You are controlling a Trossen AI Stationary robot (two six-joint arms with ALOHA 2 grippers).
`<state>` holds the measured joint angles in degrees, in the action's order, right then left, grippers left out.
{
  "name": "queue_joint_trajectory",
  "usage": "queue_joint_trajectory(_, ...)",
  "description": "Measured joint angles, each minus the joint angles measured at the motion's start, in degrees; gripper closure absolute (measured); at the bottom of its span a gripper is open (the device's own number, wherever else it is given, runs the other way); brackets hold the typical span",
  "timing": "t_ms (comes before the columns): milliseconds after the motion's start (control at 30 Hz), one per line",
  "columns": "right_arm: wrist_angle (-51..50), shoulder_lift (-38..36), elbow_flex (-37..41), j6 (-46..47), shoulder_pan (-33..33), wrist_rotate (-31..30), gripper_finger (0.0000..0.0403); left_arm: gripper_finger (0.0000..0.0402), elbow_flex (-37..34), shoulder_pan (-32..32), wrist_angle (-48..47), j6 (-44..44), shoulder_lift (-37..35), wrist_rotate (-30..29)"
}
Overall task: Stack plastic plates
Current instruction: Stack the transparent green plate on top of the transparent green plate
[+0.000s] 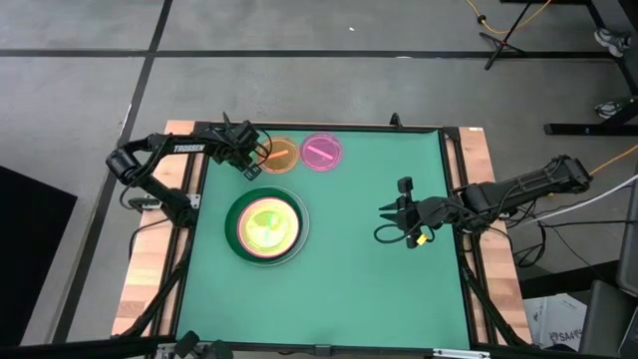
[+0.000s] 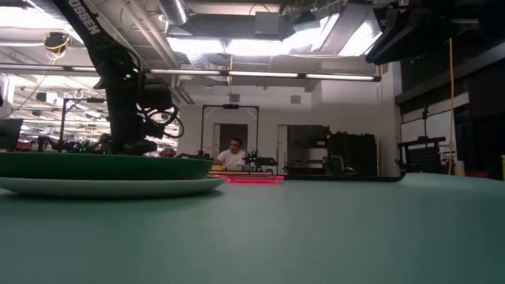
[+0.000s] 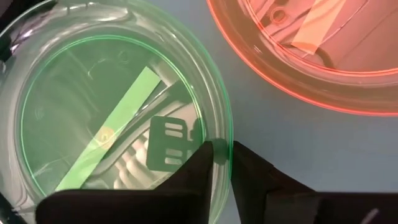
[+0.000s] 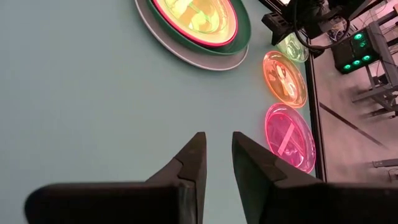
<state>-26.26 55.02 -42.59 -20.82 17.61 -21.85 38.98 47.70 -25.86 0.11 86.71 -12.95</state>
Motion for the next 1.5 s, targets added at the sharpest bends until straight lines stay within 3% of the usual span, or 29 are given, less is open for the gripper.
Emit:
queue_joint_trajectory(433,0.0,0.0,0.0,-0.01,0.01,0.01,0.0331,0.0392,-0.02,0.07,-0.07,-2.01,-0.01,-0.39)
queue_joint_trajectory(900,-0.02,0.02,0.0,-0.02,0.0,0.02,0.0331,0.0395,3.33,-0.98,-4.42,-2.94,-3.66,0.13)
queue_joint_trajectory(1167,-0.04,0.02,0.02,-0.02,0.0,0.02,0.0331,0.0395,10.14,-5.71,-16.89,-4.43,-5.85,0.02)
queue_joint_trajectory(1500,-0.04,0.02,0.02,-0.02,0.0,0.02,0.0331,0.0395,20.54,-17.15,-28.58,-8.68,-6.46,-0.17)
